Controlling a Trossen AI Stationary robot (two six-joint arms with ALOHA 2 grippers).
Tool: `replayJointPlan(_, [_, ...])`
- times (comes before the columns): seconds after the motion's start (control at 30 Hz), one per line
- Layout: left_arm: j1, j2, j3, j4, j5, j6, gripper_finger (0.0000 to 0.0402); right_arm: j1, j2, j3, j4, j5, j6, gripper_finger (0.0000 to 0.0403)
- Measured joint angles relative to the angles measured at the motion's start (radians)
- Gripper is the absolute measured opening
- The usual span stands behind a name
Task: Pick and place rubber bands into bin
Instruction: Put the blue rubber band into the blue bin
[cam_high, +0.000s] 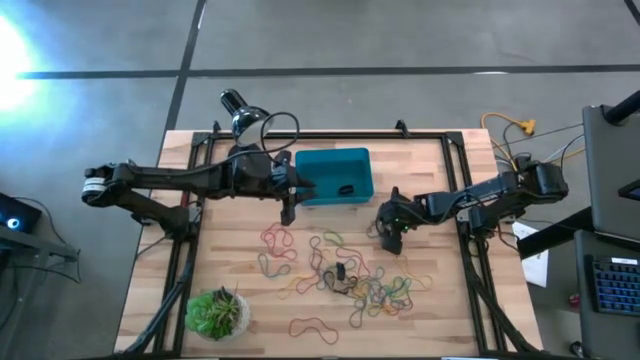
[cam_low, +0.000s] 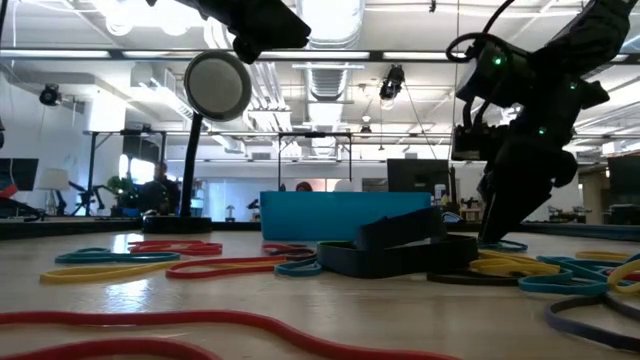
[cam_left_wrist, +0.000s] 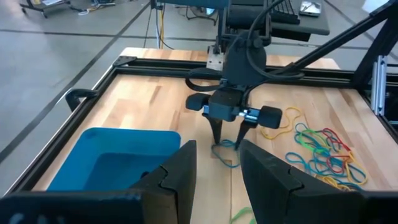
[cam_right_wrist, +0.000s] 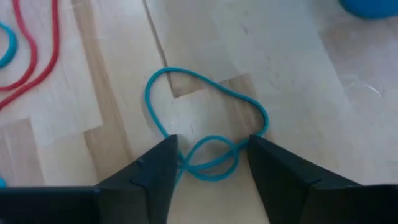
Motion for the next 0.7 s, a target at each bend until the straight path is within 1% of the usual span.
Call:
replayJointPlan(0.1, [-0.006, 0.000, 0.000, 0.000, 0.000, -0.001, 0.0109, 0.001, -0.022, -0.004, -0.011, 0.028, 0.000, 0.0133])
replayJointPlan(0.17, [-0.006, 0.000, 0.000, 0.001, 0.000, 0.000, 0.0109, 0.000, -0.037, -0.007, -0.020, 0.048, 0.001, 0.0095])
replayJointPlan(0.3, [-0.010, 0.000, 0.000, 0.001, 0.000, -0.022, 0.0109, -0.001, -0.053, -0.008, -0.029, 0.053, 0.004, 0.0023])
replayJointPlan(0.47, [-0.016, 0.000, 0.000, 0.000, 0.000, -0.024, 0.0109, 0.000, -0.104, -0.012, -0.038, 0.038, 0.044, 0.0012])
replayJointPlan(0.63, [-0.022, 0.000, 0.000, -0.005, 0.002, -0.027, 0.0109, 0.000, -0.215, -0.007, -0.034, 0.023, 0.112, 0.0009])
replayJointPlan(0.7, [-0.026, 0.000, 0.000, -0.007, 0.002, -0.048, 0.0109, 0.000, -0.271, 0.009, -0.034, 0.023, 0.116, 0.0009])
